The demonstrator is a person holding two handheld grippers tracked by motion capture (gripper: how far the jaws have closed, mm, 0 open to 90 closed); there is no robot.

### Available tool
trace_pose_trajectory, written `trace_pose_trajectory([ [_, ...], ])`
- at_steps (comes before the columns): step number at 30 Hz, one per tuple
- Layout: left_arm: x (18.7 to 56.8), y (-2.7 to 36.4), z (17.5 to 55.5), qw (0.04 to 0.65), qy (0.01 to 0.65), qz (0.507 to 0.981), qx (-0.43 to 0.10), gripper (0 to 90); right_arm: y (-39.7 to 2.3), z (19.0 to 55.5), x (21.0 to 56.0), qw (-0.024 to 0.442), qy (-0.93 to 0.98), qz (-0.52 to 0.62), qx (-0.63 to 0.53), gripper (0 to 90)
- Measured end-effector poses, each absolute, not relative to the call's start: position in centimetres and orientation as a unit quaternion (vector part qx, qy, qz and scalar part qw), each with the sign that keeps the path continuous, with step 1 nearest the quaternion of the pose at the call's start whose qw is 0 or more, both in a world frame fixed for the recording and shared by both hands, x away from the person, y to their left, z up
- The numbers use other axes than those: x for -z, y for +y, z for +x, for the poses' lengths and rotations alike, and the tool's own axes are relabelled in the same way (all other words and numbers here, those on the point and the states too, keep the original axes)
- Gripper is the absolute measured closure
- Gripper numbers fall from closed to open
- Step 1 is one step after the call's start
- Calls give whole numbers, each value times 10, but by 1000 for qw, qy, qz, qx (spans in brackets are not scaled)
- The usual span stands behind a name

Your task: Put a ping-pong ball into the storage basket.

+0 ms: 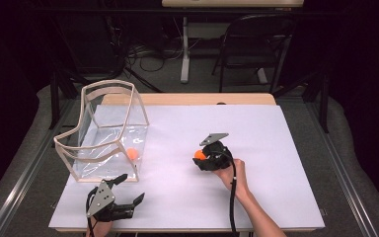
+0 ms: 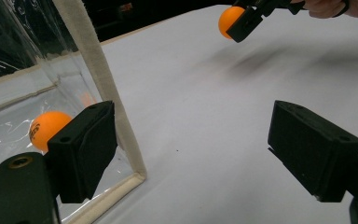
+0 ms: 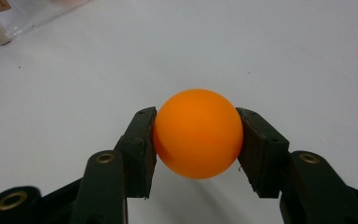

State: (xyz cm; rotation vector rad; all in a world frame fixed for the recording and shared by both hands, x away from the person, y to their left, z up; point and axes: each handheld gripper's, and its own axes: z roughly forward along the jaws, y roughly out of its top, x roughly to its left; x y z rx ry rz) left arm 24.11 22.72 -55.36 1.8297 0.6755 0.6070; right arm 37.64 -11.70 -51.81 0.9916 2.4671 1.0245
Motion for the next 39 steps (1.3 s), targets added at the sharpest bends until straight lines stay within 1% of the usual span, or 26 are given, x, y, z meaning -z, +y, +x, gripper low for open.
trace_pose_trajectory([
  [39, 553, 227, 241, 523, 282, 763, -254, 157, -81, 393, 515, 128, 856, 332, -376, 506],
])
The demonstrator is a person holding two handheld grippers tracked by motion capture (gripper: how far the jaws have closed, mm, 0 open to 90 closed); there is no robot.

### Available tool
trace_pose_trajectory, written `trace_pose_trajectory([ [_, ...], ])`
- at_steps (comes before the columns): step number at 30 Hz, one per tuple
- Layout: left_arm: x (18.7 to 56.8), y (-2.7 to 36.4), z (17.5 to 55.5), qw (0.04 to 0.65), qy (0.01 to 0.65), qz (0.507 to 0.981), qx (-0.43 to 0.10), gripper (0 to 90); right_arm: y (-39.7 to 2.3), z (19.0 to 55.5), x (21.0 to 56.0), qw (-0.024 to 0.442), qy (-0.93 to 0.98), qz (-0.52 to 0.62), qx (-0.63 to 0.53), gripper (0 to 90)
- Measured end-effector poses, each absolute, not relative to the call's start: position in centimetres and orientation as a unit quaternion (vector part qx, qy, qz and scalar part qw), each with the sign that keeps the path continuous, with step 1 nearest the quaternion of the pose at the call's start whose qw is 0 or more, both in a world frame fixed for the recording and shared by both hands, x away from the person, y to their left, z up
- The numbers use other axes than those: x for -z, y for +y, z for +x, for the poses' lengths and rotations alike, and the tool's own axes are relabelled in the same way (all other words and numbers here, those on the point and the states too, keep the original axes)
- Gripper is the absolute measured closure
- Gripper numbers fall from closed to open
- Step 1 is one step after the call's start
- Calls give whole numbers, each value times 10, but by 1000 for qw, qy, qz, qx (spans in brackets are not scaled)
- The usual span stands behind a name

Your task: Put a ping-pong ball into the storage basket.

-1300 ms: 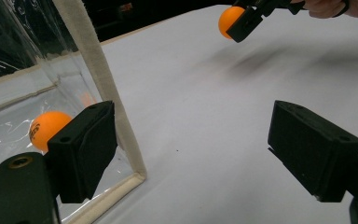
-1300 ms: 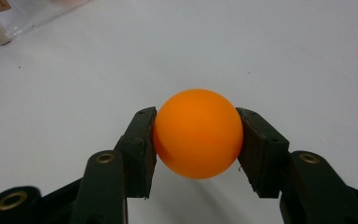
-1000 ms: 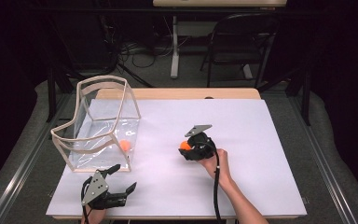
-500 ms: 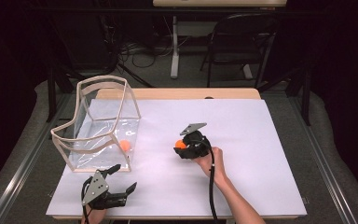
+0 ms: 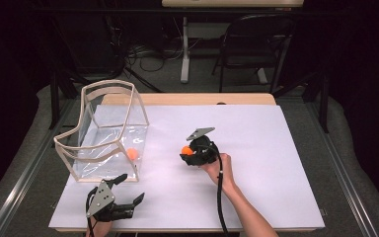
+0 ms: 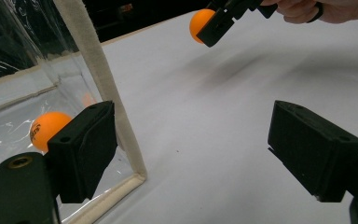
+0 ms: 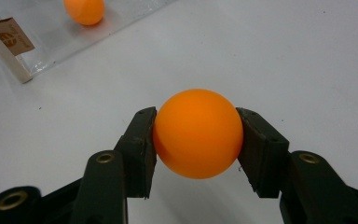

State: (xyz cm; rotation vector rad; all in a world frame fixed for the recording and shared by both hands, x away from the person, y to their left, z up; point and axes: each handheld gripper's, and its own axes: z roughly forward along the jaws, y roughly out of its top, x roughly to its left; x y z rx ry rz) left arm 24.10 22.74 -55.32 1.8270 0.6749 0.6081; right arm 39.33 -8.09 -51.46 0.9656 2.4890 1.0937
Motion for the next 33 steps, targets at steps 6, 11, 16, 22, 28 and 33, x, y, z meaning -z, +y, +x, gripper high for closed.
trace_pose_trajectory([
  [6, 553, 228, 241, 523, 281, 763, -254, 157, -75, 396, 513, 126, 856, 329, -378, 506],
  [11, 553, 228, 241, 523, 282, 763, -255, 157, -72, 398, 510, 126, 857, 327, -379, 506],
  [16, 553, 228, 241, 523, 281, 763, -254, 157, -69, 399, 510, 124, 856, 326, -381, 506],
  [22, 553, 228, 241, 522, 281, 764, -255, 157, -66, 401, 507, 124, 856, 325, -383, 506],
  [28, 553, 228, 241, 522, 281, 764, -254, 157, -63, 402, 503, 126, 855, 323, -385, 506],
  [33, 553, 228, 241, 523, 281, 763, -254, 157, -61, 404, 500, 127, 855, 321, -388, 506],
])
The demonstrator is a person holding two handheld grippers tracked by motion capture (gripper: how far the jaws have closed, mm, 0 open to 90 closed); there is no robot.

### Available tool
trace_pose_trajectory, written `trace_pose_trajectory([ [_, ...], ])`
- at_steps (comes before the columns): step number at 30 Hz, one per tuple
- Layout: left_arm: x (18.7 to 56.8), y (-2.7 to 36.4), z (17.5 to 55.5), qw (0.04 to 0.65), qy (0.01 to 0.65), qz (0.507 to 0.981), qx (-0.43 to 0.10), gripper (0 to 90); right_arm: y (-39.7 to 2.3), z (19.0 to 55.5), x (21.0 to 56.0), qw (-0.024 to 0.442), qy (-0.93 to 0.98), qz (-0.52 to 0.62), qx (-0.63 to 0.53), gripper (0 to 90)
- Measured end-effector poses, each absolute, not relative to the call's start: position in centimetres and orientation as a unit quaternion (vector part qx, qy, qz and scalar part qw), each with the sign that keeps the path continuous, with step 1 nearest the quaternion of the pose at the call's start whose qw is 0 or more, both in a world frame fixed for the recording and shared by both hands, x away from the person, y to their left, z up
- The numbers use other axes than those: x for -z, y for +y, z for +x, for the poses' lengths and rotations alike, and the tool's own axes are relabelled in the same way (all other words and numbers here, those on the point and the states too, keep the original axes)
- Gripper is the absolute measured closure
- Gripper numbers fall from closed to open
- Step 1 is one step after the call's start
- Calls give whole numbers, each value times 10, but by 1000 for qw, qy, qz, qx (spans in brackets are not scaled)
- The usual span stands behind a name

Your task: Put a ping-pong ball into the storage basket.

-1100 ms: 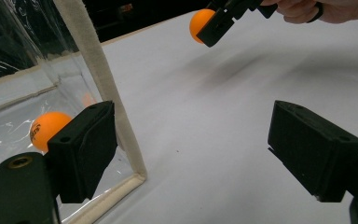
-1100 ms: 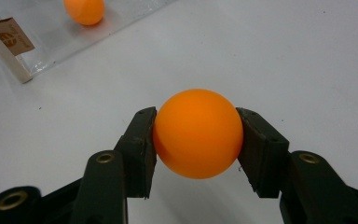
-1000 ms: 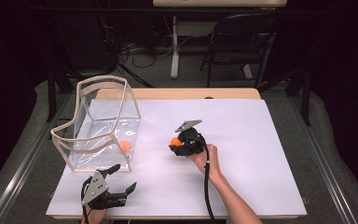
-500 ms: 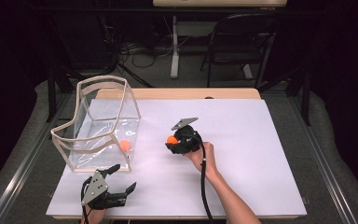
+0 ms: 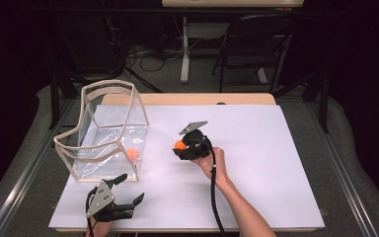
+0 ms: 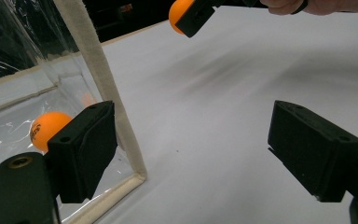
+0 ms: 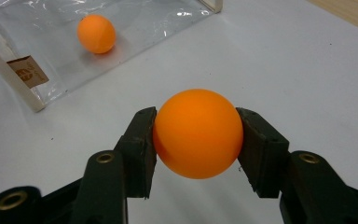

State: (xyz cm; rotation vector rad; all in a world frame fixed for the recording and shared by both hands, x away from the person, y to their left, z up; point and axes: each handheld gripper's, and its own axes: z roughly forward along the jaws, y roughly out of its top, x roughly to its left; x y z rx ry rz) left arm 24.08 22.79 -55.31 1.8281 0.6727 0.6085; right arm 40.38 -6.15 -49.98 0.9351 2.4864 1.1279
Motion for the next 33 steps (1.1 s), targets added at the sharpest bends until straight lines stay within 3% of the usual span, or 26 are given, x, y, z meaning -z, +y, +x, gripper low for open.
trace_pose_trajectory([
  [33, 553, 228, 241, 523, 280, 763, -255, 157, -47, 411, 475, 136, 856, 305, -396, 506],
])
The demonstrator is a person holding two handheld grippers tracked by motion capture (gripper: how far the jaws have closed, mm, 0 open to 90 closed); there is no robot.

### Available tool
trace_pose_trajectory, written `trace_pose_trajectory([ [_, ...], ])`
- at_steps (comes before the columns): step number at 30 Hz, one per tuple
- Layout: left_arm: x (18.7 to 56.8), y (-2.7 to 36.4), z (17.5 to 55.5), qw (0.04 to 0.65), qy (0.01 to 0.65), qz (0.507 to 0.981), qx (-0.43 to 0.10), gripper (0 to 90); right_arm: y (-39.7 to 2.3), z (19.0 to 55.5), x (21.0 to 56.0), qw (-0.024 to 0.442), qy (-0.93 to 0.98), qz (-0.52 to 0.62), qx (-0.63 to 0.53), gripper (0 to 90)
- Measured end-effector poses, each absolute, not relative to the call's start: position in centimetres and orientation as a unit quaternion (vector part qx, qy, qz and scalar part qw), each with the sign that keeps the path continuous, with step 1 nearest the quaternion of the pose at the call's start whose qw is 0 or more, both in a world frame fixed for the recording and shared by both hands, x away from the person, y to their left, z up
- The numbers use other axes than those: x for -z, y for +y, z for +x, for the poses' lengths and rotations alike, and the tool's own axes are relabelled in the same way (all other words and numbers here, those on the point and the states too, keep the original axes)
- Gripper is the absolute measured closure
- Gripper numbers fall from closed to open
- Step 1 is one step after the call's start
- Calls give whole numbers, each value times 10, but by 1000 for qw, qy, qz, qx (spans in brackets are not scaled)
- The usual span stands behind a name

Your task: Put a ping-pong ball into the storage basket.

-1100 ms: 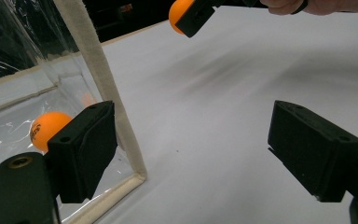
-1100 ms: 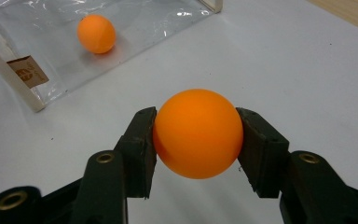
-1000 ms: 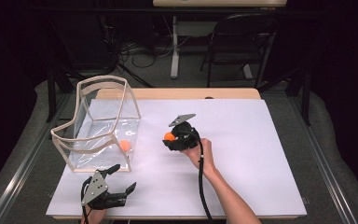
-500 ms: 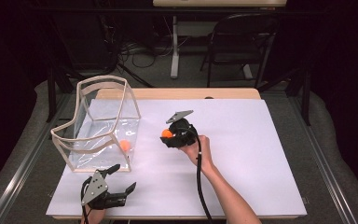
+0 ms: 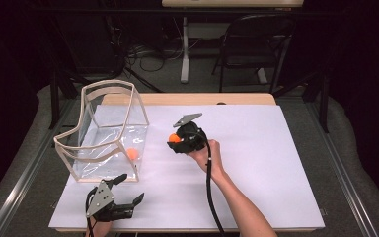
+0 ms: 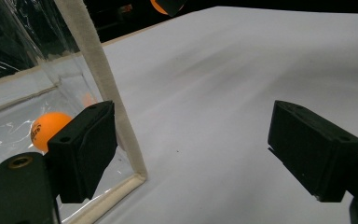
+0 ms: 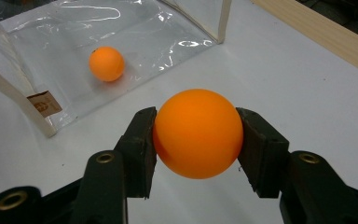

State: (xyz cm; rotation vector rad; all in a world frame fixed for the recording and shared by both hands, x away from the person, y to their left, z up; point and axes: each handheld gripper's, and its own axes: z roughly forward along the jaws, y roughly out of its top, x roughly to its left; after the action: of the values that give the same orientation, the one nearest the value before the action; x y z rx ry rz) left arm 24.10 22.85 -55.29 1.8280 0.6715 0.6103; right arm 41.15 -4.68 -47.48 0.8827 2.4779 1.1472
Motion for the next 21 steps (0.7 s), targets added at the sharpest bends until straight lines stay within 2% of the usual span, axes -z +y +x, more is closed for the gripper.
trace_pose_trajectory([
  [21, 553, 229, 241, 525, 281, 762, -254, 157, -31, 416, 454, 140, 859, 287, -401, 506],
])
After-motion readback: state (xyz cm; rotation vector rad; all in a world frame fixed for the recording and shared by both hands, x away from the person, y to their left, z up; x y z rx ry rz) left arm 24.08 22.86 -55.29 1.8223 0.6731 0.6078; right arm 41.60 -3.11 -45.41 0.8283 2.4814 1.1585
